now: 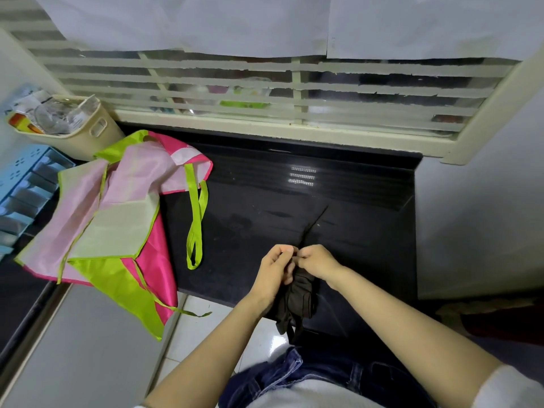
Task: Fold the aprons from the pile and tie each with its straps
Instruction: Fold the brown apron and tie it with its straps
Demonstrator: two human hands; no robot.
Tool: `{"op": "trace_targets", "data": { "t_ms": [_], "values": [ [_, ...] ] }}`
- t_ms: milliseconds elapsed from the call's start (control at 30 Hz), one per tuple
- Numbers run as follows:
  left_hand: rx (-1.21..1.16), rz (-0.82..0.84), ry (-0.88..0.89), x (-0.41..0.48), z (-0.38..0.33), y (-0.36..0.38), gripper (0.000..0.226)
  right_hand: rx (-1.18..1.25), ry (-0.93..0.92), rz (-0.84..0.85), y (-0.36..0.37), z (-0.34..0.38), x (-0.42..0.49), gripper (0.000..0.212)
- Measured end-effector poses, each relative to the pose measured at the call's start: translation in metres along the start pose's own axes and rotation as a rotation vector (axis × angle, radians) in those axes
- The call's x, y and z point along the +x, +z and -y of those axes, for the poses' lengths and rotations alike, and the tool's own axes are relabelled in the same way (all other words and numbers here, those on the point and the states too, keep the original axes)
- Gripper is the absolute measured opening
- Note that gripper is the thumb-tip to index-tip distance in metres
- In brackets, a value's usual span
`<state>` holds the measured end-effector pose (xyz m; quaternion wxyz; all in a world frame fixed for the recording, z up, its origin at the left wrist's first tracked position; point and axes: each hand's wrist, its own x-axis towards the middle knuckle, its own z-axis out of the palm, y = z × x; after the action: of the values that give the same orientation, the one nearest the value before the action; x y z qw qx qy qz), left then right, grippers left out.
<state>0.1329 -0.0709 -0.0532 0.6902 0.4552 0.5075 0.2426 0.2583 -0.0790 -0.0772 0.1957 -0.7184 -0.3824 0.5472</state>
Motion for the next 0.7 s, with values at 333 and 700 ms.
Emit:
{"op": "trace_targets", "data": {
  "t_ms": [333,700],
  "values": [
    [0.196,-0.227,0.246,-0.004,-0.001,-0.014,0.033,0.171,-0.296,-0.092,-0.022,-0.010,-0.016,0.021],
    [-0.204,-0.209,-0.149,0.009,-0.017,-0.006,0.039,0.051,-0.563,-0.068,-0.044,0.019,-0.038,0.024]
  ]
}}
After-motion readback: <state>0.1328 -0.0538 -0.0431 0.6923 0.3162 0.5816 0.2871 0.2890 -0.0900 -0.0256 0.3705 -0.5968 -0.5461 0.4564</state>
